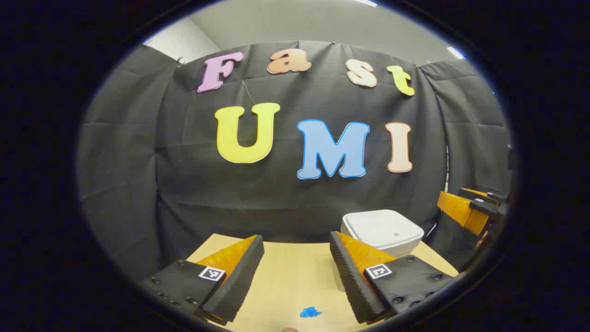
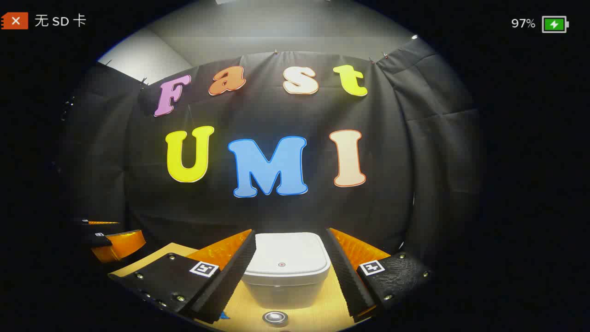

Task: Press the lid of the desktop garbage bin to open it, pick up the crumpled paper on the desktop and throw it into the bin, then pick up the pop can on the desktop and drop it into the bin, and finally close the garbage bin lid.

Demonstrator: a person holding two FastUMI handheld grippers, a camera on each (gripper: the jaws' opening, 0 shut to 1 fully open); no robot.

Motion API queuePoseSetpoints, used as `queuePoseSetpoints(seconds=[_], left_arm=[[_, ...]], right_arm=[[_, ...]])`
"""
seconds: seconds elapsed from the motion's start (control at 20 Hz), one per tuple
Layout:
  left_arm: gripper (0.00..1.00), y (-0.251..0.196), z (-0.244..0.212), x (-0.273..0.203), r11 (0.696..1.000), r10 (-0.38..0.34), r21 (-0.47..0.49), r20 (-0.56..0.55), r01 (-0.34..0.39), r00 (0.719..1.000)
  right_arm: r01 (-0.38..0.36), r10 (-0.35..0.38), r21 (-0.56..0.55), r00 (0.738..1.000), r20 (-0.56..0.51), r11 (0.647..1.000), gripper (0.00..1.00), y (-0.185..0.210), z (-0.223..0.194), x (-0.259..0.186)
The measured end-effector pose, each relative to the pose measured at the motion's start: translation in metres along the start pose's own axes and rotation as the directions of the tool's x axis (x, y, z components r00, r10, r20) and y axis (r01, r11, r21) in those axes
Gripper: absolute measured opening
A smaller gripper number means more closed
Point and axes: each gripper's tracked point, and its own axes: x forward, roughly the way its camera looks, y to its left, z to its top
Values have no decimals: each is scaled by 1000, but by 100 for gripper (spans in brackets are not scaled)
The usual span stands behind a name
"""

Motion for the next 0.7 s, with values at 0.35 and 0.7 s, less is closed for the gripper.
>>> queuePoseSetpoints(seconds=[0.35,0.7], left_arm=[[95,-20,16,-2,998,-33,63,49,30,998],[95,-29,17,-3,998,-33,58,55,29,998]], right_arm=[[-7,7,-17,1000,8,1000,95,-6,4,0],[-11,11,-27,1000,-10,1000,59,-8,1,2]])
